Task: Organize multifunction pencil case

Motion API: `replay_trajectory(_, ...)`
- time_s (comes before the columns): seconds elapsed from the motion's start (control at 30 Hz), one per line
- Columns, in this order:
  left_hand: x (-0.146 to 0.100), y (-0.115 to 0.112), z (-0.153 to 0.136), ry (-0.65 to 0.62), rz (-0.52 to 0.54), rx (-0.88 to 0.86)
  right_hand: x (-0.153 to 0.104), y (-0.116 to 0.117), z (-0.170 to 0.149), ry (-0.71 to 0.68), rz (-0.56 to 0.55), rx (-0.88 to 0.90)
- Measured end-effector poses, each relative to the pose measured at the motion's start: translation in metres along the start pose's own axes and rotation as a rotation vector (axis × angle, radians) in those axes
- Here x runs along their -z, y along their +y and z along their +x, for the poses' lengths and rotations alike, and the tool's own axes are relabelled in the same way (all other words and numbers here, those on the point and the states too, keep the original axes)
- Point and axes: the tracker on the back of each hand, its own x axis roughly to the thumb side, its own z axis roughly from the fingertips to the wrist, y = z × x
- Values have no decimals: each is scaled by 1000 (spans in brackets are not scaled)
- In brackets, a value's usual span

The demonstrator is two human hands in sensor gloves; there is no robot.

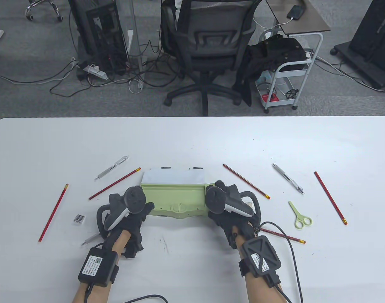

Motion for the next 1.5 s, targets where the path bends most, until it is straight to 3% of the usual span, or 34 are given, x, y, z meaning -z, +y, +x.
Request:
replay_trajectory(0.23,0,1,3,7,-13,26,-21,-50,-43,117,-146,17)
replay_trajectory(0.33,0,1,4,9,-17,38,-32,-76,-83,264,-217,-21)
replay_trajectory(0.5,1,1,5,14,-28,52,-35,-93,-141,470,-234,-94)
replay_trajectory(0.7,1,1,6,18,-33,55,-10,-78,-178,587,-129,-179)
replay_trajectory(0.87,1,2,6,21,-34,60,17,-50,-197,639,-45,-240)
replay_trajectory(1.03,2,2,7,24,-44,63,34,-40,-207,662,-10,-270)
replay_trajectory(1.3,2,3,7,28,-53,72,45,-32,-210,677,57,-315)
replay_trajectory(1.5,2,4,7,27,-54,72,47,-27,-211,673,41,-343)
